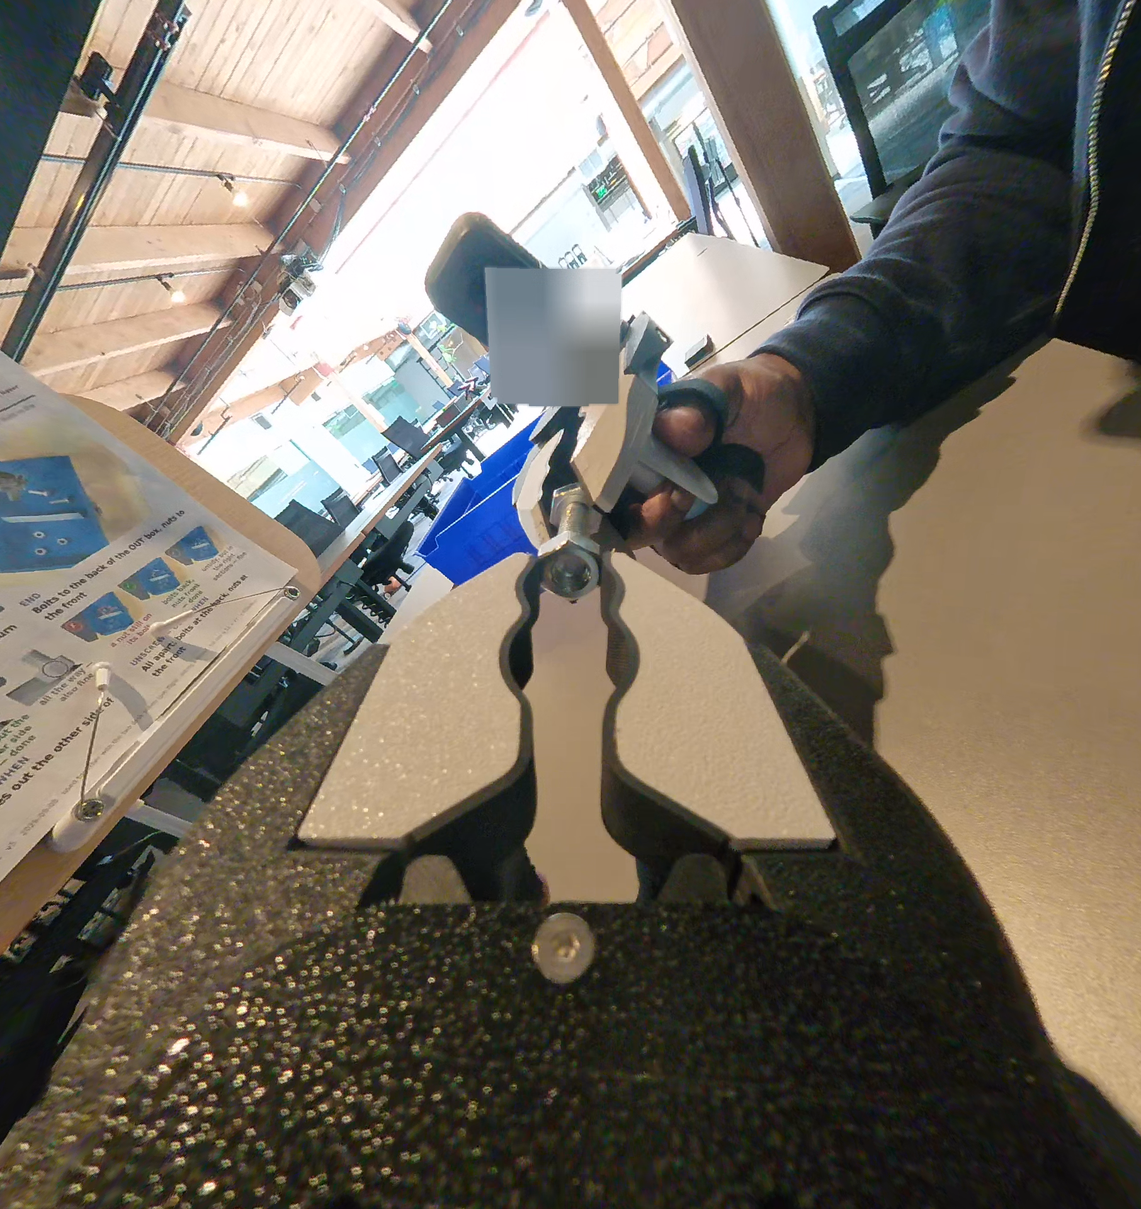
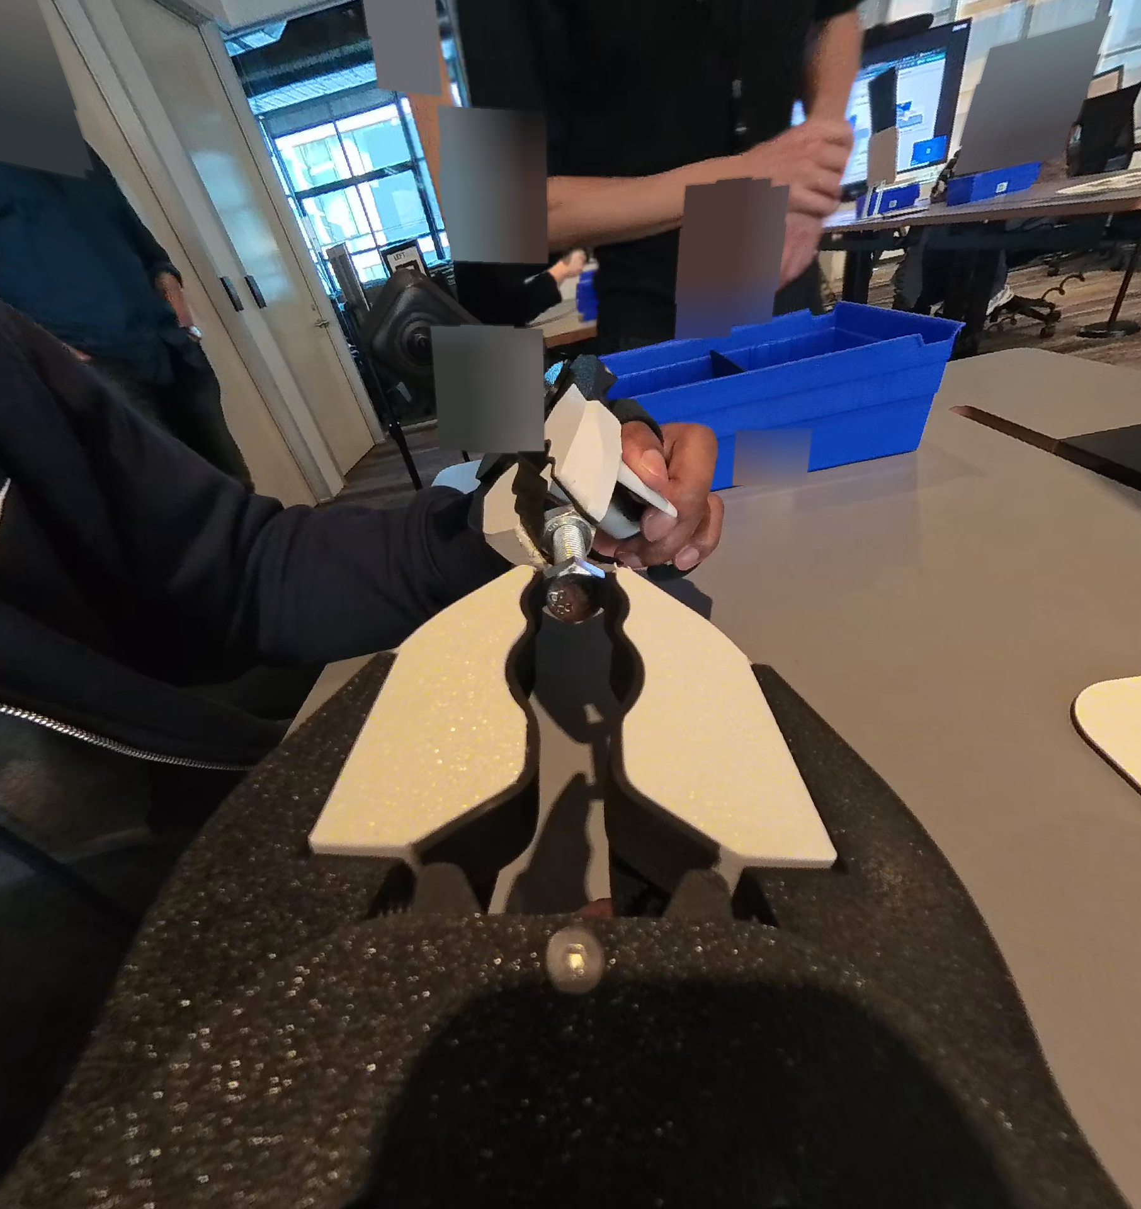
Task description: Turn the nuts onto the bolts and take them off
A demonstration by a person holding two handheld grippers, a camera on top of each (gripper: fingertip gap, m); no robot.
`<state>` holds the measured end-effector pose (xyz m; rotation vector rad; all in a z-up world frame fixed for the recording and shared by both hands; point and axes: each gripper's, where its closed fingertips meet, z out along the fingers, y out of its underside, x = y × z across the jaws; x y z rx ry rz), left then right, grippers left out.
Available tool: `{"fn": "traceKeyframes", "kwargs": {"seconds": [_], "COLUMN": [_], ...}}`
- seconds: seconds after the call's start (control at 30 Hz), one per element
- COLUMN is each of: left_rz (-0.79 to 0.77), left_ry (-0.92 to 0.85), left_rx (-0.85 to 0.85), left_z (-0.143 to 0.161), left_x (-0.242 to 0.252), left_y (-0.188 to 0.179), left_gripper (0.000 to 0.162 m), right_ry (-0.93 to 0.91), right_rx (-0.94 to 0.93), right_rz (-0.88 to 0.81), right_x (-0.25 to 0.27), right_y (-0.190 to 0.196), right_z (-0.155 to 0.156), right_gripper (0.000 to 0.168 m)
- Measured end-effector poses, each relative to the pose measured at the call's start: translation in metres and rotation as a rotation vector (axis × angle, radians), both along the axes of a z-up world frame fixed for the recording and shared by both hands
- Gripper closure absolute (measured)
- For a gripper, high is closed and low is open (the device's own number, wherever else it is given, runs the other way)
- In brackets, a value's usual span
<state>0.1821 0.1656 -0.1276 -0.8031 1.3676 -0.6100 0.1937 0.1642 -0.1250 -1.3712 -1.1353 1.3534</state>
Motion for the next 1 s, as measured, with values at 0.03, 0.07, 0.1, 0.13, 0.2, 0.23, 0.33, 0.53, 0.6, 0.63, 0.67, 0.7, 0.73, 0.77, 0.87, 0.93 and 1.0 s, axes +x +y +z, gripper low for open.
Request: {"fn": "traceKeyframes", "kwargs": {"seconds": [0.03,0.07,0.1,0.13,0.2,0.23,0.33,0.53,0.6,0.63,0.67,0.7,0.73,0.77,0.87,0.93,1.0], "left_rz": [0.0,0.0,0.0,-0.001,-0.002,-0.002,-0.003,0.01,0.01,0.01,0.01,0.01,0.01,0.01,0.008,0.007,0.007], "left_ry": [0.0,-0.001,-0.002,-0.002,-0.003,-0.002,0.0,0.022,0.023,0.021,0.021,0.021,0.021,0.021,0.02,0.018,0.021], "left_rx": [-0.001,-0.002,-0.003,-0.005,-0.007,-0.007,-0.003,0.027,0.029,0.028,0.028,0.028,0.028,0.028,0.026,0.025,0.024], "left_z": [0.0,0.0,-0.0001,-0.0002,-0.0001,-0.0001,0.0,-0.0003,-0.0002,0.0,0.0,0.0001,0.0002,0.0002,0.0003,0.0003,-0.0001], "left_x": [0.0,0.0001,0.0002,0.0003,0.0004,0.0005,0.0005,0.0,0.0,0.0001,0.0002,0.0003,0.0003,0.0004,0.0006,0.0008,0.0008], "left_y": [0.0001,0.0001,0.0002,0.0002,0.0002,0.0002,-0.0001,-0.0002,-0.0004,-0.0004,-0.0004,-0.0004,-0.0004,-0.0004,-0.0007,-0.0007,-0.0006], "left_gripper": [0.145,0.145,0.145,0.145,0.145,0.145,0.145,0.145,0.145,0.145,0.145,0.145,0.145,0.145,0.145,0.145,0.145], "right_ry": [0.0,0.0,-0.001,-0.001,-0.001,-0.001,0.0,0.005,0.005,0.005,0.005,0.006,0.007,0.007,0.007,0.009,0.013], "right_rx": [-0.001,-0.001,0.0,0.0,0.0,0.0,-0.003,-0.02,-0.019,-0.018,-0.017,-0.017,-0.017,-0.018,-0.017,-0.019,-0.026], "right_rz": [0.0,0.0,0.0,0.0,0.0,0.0,0.003,0.011,0.011,0.011,0.01,0.01,0.011,0.011,0.012,0.013,0.016], "right_x": [0.0,0.0001,0.0001,0.0002,0.0003,0.0003,0.0002,-0.0002,-0.0002,0.0,0.0,0.0001,0.0001,0.0002,0.0004,0.0006,0.0006], "right_y": [0.0001,0.0001,0.0001,0.0001,0.0002,0.0001,-0.0004,-0.0008,-0.001,-0.0011,-0.001,-0.001,-0.0011,-0.0011,-0.0014,-0.0014,-0.0012], "right_z": [-0.0001,-0.0001,-0.0001,-0.0001,-0.0001,-0.0001,-0.0001,-0.0004,-0.0003,-0.0001,0.0,0.0,0.0,0.0001,0.0002,0.0002,-0.0003], "right_gripper": [0.152,0.152,0.152,0.152,0.152,0.152,0.152,0.151,0.152,0.152,0.152,0.152,0.152,0.152,0.152,0.152,0.152]}}
